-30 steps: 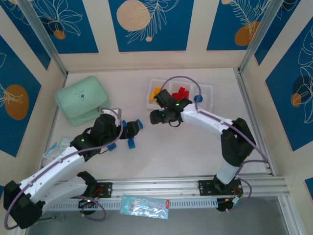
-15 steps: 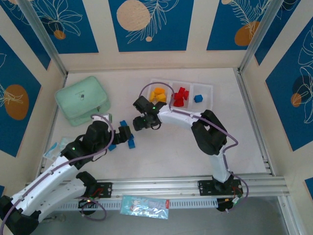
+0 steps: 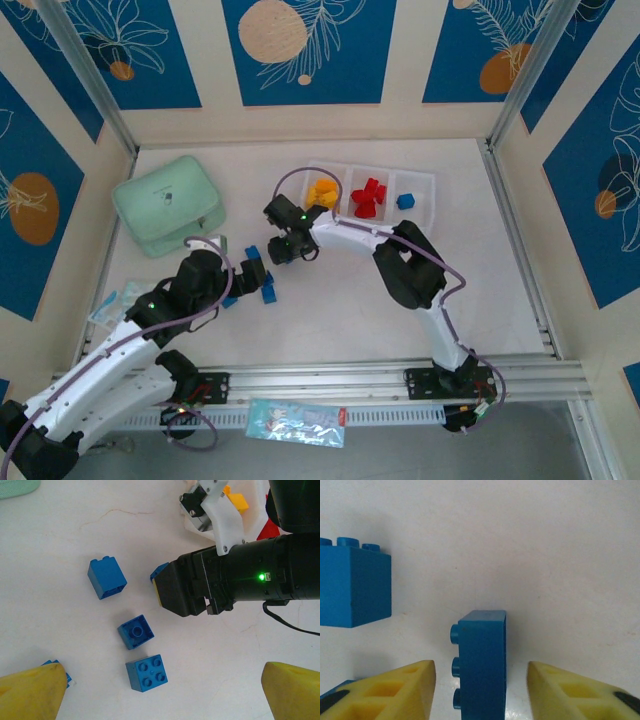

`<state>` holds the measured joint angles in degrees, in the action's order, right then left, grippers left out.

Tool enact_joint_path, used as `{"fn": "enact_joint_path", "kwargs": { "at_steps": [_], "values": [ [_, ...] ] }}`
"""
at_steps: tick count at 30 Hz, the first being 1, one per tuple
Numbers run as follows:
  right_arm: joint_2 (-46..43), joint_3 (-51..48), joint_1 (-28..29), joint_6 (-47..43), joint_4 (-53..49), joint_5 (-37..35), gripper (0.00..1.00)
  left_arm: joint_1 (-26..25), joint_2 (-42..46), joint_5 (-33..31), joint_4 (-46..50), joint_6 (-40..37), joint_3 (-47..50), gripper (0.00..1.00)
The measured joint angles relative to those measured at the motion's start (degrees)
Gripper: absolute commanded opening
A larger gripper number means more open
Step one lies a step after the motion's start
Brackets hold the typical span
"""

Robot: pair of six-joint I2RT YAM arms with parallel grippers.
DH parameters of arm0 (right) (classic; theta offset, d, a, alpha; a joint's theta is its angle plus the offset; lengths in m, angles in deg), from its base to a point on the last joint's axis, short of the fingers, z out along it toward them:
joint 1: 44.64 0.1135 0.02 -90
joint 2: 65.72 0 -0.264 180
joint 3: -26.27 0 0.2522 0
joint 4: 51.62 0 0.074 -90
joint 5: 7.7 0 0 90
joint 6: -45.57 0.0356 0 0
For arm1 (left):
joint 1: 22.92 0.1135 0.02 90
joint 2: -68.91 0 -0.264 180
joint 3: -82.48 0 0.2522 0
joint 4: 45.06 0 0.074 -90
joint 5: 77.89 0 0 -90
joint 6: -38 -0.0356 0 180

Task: Sort the legos into containers by color
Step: Pick up the lego from the center of the table, then place the lego in the container.

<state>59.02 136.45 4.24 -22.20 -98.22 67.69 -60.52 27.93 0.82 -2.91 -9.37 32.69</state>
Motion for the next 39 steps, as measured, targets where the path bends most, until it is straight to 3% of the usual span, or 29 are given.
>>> {"fn": "enact_joint_path", "kwargs": {
  "at_steps": [4,15,22,31,39],
  "values": [
    [0.98,1.53,0.0,-0.94,0.02,-0.22,0.38,0.0,-0.02,-0.13,-0.02,-0.02,0.0,0.99],
    [1.16,1.64,0.02,-1.49,-1.09,-0.79,0.23,0.0,-0.9,-0.37,-0.11,-0.02,0.0,0.99],
    [-0.02,1.2,0.0,-1.42,-1.62,-1.44,0.19,0.0,-1.6,-0.33,-0.42,-0.07,-0.02,0.99],
    [-15.28,-7.76,-1.4,0.57,-1.95,-2.01,0.18,0.0,-5.4,2.6,-0.59,-1.2,-2.32,0.99],
    [-29.51,-18.58,-8.83,3.89,-2.99,-2.6,0.18,0.0,-9.44,8.02,-4.26,-2.54,-4.17,0.99]
  ]
}}
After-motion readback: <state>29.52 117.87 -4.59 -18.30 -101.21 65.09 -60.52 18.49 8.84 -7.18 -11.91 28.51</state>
